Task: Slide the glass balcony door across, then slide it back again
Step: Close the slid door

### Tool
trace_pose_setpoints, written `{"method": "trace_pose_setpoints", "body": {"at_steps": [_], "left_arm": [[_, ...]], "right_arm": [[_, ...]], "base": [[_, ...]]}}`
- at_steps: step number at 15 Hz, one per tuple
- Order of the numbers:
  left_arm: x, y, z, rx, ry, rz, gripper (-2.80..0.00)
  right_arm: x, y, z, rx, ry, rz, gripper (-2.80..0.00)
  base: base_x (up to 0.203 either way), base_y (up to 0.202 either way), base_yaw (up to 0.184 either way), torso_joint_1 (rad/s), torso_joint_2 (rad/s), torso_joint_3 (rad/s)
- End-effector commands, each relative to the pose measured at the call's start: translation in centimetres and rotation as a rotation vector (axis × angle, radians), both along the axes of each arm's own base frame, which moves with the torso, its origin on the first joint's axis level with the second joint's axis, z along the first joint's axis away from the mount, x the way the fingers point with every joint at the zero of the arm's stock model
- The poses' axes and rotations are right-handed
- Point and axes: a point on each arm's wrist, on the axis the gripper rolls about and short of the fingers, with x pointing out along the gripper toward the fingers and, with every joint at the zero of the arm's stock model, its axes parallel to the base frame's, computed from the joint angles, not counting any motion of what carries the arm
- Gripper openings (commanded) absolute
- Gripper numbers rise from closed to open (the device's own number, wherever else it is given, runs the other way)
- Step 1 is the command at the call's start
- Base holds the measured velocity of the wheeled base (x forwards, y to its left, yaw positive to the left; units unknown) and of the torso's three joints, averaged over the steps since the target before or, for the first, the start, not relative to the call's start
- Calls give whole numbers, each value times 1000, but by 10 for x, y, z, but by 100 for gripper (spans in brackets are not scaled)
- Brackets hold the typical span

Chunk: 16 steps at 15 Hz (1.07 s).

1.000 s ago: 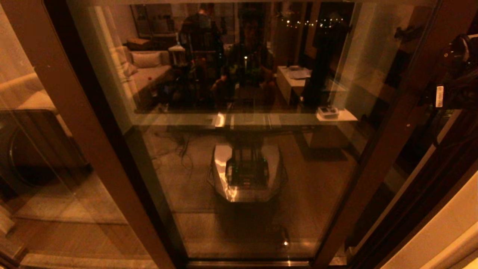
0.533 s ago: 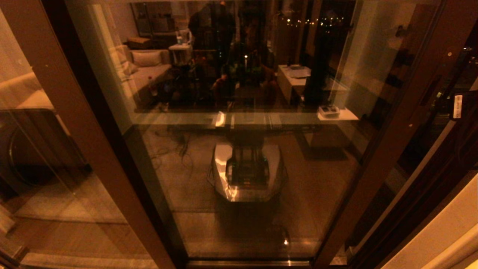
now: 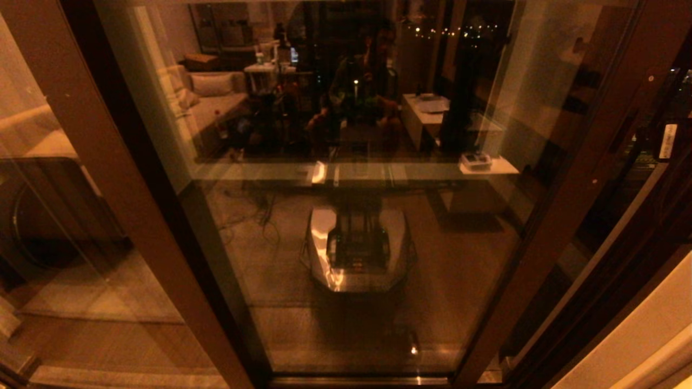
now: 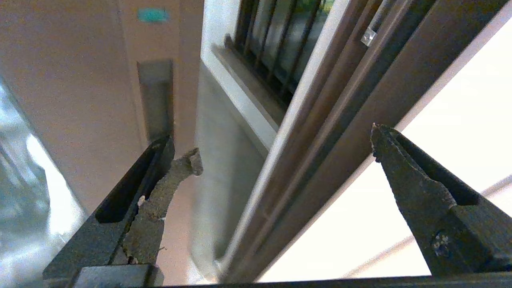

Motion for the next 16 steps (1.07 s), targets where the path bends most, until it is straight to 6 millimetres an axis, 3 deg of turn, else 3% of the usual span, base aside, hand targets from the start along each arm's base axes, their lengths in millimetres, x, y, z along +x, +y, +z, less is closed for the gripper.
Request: {"method": "trace_pose_setpoints", "body": {"at_steps": [1, 5, 10, 16], "left_arm": [[0, 0, 0, 0, 1, 0, -280], [0, 0, 0, 0, 0, 0, -280], [0, 0, 0, 0, 0, 0, -280], [0, 0, 0, 0, 0, 0, -280]], "right_arm": [[7, 5, -13, -19, -53, 10, 0], [11, 5, -25, -112, -61, -20, 0], [19, -4, -8, -81, -6, -47, 0], [32, -6, -20, -65, 38, -46, 0]], "base": [[0, 0, 0, 0, 0, 0], [0, 0, 0, 0, 0, 0], [0, 0, 0, 0, 0, 0], [0, 0, 0, 0, 0, 0]]}}
